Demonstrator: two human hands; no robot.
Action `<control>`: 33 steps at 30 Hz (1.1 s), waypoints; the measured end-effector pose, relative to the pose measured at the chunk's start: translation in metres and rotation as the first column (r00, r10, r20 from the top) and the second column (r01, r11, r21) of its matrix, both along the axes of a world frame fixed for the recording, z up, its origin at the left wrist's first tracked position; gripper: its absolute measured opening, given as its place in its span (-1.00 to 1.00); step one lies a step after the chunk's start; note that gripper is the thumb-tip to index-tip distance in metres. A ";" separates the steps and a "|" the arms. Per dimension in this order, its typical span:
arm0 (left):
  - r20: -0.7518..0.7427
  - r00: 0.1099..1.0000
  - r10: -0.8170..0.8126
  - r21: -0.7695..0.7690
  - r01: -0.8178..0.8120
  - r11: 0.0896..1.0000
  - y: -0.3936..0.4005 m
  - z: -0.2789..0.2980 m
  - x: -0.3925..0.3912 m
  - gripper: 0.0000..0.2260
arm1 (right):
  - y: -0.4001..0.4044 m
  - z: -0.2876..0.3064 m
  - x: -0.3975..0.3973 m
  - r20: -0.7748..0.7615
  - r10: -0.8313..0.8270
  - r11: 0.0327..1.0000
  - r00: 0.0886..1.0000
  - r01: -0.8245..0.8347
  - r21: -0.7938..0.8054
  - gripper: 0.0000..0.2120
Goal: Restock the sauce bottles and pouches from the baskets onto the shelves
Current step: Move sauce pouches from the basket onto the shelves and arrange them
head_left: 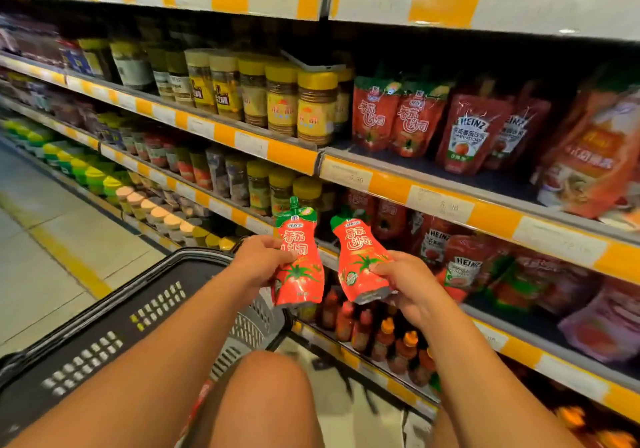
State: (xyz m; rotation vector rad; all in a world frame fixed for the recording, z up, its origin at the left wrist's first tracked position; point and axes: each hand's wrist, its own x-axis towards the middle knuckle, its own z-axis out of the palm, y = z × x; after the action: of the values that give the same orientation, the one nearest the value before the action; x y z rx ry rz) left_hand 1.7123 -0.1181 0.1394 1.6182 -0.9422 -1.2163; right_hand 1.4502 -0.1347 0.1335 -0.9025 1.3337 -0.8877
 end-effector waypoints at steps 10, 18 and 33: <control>0.079 0.995 -0.065 -0.062 0.070 0.996 -0.075 0.002 -0.048 -0.77 | -0.045 -0.013 -0.005 -0.023 -0.288 0.954 0.957 0.285 -0.094 -0.40; 0.115 0.992 -0.051 -0.198 0.074 0.977 -0.111 0.002 -0.070 -0.72 | -0.068 -0.023 0.009 -0.080 -0.447 0.881 0.891 0.423 -0.211 -0.40; 0.189 0.981 -0.038 -0.251 0.086 0.964 -0.140 -0.036 -0.078 -0.55 | -0.082 -0.045 0.007 -0.309 -0.438 0.878 0.844 0.327 -0.349 -0.44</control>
State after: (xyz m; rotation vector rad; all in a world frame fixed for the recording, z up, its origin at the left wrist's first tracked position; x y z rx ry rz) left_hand 1.6348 -0.2585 0.1033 1.5175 -1.2231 -0.9513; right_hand 1.4567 -0.2164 0.0881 -1.0856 1.8002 -1.2906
